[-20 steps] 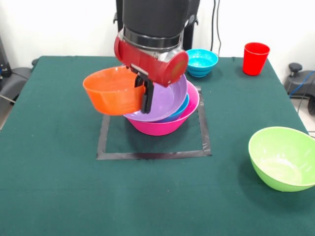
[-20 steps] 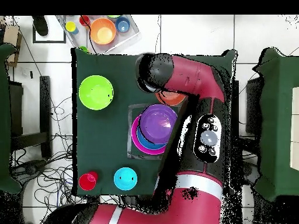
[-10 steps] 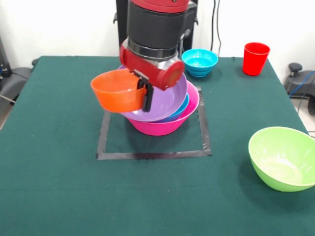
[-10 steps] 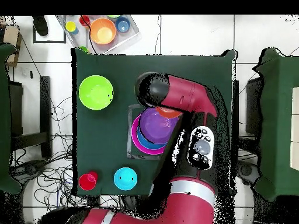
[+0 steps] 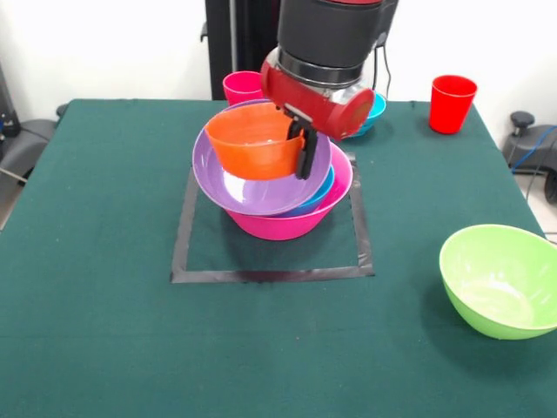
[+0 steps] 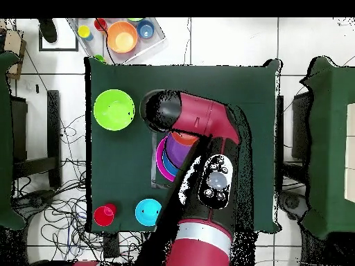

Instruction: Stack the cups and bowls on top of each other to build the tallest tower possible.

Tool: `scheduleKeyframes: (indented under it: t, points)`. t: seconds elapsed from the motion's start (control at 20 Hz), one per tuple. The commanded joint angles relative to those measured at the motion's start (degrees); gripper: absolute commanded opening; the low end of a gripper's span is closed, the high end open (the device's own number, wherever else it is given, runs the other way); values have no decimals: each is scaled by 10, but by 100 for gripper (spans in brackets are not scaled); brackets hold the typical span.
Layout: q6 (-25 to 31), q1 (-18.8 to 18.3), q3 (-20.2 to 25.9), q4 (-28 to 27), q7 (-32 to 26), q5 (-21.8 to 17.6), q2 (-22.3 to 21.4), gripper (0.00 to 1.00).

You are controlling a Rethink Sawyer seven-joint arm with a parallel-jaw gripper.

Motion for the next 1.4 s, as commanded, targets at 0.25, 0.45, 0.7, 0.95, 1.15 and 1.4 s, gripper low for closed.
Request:
scheduleKeyframes:
  t: [0.25,0.45,0.7,0.95,1.15,1.4]
  points:
    - [13,-13,27,7,77,16,35,0]
    - [-15,-18,31,41,70,14,26,0]
    - [-39,-18,34,96,66,13,-4,0]
    - [-31,-11,33,122,70,18,-30,0]
    - [-30,-6,34,132,73,21,-40,0]
    - [-70,-13,47,156,68,21,-38,0]
